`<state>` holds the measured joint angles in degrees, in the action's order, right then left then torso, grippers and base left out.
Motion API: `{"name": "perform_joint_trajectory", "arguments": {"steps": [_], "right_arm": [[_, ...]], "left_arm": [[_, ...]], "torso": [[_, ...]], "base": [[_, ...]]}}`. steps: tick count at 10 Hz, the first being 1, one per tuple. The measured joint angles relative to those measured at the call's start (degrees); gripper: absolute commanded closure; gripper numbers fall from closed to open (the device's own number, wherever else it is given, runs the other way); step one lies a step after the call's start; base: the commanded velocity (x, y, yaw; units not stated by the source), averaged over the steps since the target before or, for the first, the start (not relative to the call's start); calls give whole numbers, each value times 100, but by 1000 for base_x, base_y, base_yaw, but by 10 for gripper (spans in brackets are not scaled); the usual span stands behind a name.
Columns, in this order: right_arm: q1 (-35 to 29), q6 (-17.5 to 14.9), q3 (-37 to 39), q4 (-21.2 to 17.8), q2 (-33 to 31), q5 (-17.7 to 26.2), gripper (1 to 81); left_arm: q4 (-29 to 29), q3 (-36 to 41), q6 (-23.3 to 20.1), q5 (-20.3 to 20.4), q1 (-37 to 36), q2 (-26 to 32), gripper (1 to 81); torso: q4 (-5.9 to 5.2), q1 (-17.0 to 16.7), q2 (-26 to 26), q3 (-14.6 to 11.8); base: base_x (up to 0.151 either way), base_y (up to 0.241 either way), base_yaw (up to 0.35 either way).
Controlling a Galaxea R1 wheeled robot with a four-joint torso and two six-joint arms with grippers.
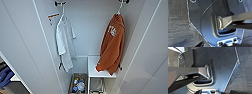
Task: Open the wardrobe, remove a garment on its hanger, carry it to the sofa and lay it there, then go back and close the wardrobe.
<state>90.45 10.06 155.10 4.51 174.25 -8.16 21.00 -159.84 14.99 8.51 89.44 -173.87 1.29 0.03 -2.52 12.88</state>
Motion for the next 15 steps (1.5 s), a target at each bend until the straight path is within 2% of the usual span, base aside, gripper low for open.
{"name": "perform_joint_trajectory", "arguments": {"steps": [3,4,7,10,15], "right_arm": [[65,0,0,-2,30,22,10],[63,0,0,-7,30,15,10],[144,0,0,-7,33,118,10],[144,-6,0,-5,33,461,10],[146,-26,-2,63,113,458,10]], "left_arm": [[2,0,0,-2,28,-9,10],[2,0,0,-5,50,-11,10],[2,0,0,-39,101,-7,10],[2,0,0,-41,99,-9,10],[2,0,0,-39,91,-9,10]], "torso": [[0,-3,-2,-557],[0,-8,-7,-660],[0,-10,-11,-714],[0,-10,-11,-714],[0,-10,-11,-714]], "base": [[0,0,0],[0,0,0],[0,0,0],[0,0,0],[0,0,0]]}}
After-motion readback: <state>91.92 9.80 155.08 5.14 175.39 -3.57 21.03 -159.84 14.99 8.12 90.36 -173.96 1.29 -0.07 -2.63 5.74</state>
